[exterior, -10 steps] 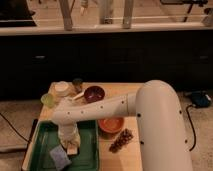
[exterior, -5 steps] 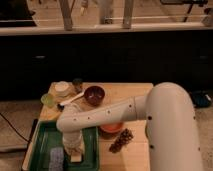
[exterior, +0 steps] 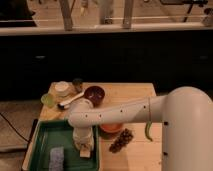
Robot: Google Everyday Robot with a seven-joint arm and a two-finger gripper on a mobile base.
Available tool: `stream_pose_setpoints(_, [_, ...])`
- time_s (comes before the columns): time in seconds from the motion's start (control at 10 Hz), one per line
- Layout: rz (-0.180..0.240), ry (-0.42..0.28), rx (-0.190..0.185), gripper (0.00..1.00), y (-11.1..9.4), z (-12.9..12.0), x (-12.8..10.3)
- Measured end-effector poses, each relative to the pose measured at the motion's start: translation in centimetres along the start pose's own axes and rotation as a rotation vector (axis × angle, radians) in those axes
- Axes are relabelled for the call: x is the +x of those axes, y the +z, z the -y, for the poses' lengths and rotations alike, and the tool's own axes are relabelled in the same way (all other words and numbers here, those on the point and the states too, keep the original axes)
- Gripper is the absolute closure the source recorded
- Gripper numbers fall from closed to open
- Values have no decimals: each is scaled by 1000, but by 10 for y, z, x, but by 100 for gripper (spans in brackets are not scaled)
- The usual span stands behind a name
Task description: Wipe tray with eraser
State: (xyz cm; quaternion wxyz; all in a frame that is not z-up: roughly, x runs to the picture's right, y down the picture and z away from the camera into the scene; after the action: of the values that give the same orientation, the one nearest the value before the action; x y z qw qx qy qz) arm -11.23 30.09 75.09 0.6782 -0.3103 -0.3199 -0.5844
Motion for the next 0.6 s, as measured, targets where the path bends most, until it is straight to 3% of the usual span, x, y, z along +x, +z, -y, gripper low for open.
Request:
stream_pose_setpoints(0.3, [-11, -2, -2, 100, -7, 10, 29])
stream_pose_setpoints(0.6, [-7, -58, -9, 100, -4, 42, 31])
